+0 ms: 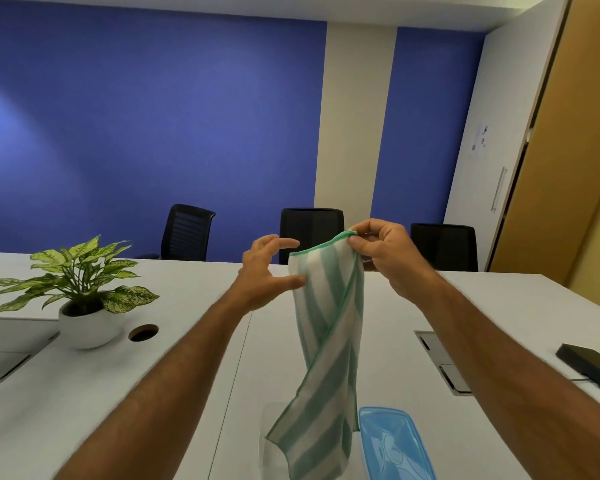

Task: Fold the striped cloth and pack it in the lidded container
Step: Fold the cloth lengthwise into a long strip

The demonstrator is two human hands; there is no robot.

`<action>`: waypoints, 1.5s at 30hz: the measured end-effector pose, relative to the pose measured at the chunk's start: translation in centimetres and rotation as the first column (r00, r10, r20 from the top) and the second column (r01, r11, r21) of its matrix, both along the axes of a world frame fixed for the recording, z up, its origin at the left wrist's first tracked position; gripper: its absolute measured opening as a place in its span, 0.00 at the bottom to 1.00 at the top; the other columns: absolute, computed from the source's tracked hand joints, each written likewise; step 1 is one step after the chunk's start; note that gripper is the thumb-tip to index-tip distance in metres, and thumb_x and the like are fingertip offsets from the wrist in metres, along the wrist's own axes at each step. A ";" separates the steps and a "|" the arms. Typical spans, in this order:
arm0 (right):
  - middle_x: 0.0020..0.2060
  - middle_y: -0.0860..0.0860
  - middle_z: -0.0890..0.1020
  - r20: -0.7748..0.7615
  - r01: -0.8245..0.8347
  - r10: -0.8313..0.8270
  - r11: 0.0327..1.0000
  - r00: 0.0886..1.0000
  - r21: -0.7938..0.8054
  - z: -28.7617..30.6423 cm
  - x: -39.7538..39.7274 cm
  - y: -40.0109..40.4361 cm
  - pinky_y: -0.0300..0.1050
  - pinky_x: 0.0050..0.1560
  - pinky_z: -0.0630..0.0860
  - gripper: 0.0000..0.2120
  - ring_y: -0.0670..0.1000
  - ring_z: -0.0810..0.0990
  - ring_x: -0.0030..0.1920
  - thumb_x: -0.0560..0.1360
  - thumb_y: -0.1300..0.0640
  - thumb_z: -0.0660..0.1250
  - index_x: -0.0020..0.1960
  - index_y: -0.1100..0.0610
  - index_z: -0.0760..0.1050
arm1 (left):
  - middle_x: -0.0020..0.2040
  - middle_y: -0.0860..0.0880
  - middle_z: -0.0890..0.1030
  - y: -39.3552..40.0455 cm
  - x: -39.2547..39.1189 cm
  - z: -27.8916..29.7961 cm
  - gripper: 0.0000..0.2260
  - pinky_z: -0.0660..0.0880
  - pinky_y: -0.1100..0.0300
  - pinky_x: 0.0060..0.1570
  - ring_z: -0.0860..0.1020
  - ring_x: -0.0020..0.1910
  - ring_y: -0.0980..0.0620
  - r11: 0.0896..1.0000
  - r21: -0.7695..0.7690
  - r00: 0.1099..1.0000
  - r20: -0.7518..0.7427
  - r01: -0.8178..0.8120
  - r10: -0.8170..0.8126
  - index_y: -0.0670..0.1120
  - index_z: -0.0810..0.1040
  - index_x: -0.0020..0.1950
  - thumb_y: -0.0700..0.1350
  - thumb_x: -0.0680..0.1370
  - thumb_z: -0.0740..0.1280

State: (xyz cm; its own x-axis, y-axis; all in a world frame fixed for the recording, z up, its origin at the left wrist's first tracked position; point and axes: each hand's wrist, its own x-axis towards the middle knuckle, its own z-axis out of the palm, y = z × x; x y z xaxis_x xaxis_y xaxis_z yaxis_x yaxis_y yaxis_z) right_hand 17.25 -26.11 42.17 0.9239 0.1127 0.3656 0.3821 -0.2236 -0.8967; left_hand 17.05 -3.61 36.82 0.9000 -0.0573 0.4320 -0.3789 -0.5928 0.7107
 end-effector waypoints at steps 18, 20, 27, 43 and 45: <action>0.45 0.56 0.84 0.056 0.119 -0.116 0.991 0.992 -0.062 -1.7 0.2 -4.1 0.51 0.45 0.85 0.04 0.59 0.84 0.48 0.76 0.61 0.69 0.44 0.54 0.80 | 0.39 0.53 0.85 1.6 1.5 2.6 0.14 0.82 0.63 0.39 0.84 0.37 0.57 0.996 0.038 0.943 0.320 0.082 -0.090 0.44 0.85 0.44 0.55 0.69 0.76; 0.44 0.55 0.84 0.069 0.115 -0.112 0.992 0.991 -0.049 -1.7 0.1 -4.1 0.47 0.43 0.84 0.04 0.58 0.85 0.48 0.76 0.61 0.69 0.44 0.54 0.79 | 0.36 0.56 0.85 1.5 1.7 2.9 0.09 0.80 0.66 0.34 0.84 0.35 0.57 0.986 -0.094 0.950 0.296 0.137 -0.103 0.49 0.83 0.40 0.51 0.66 0.79; 0.42 0.64 0.83 0.107 0.060 -0.066 0.996 0.992 0.063 -1.7 -0.5 -4.2 0.45 0.38 0.84 0.07 0.59 0.86 0.46 0.75 0.63 0.70 0.50 0.60 0.72 | 0.31 0.62 0.81 2.3 1.8 2.9 0.14 0.80 0.65 0.34 0.80 0.32 0.59 0.961 -0.236 0.963 0.259 0.143 -0.079 0.47 0.85 0.52 0.43 0.67 0.80; 0.45 0.57 0.84 0.118 -0.038 0.055 0.989 0.991 -0.142 -2.9 -1.2 -1.5 0.56 0.45 0.85 0.09 0.59 0.85 0.46 0.71 0.69 0.72 0.41 0.56 0.79 | 0.55 0.54 0.82 -1.3 -1.4 4.3 0.31 0.77 0.59 0.54 0.80 0.53 0.56 0.965 0.250 0.996 -0.002 0.083 -0.085 0.52 0.78 0.63 0.65 0.65 0.75; 0.41 0.56 0.85 0.132 -0.050 0.070 0.987 0.989 -0.150 -3.1 -1.1 -1.2 0.54 0.43 0.85 0.07 0.59 0.85 0.43 0.70 0.69 0.73 0.41 0.58 0.79 | 0.56 0.53 0.83 -3.6 -1.9 4.4 0.26 0.78 0.58 0.54 0.80 0.54 0.55 0.961 0.243 0.991 0.002 0.129 -0.134 0.50 0.80 0.63 0.62 0.69 0.73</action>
State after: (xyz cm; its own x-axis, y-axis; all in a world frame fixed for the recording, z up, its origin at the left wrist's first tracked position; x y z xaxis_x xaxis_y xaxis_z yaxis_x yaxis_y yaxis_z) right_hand 16.16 -27.32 39.03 0.8562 0.2281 0.4636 0.5157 -0.3212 -0.7943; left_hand 15.20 -7.18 41.25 0.8697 -0.2797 0.4066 -0.4765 -0.6904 0.5443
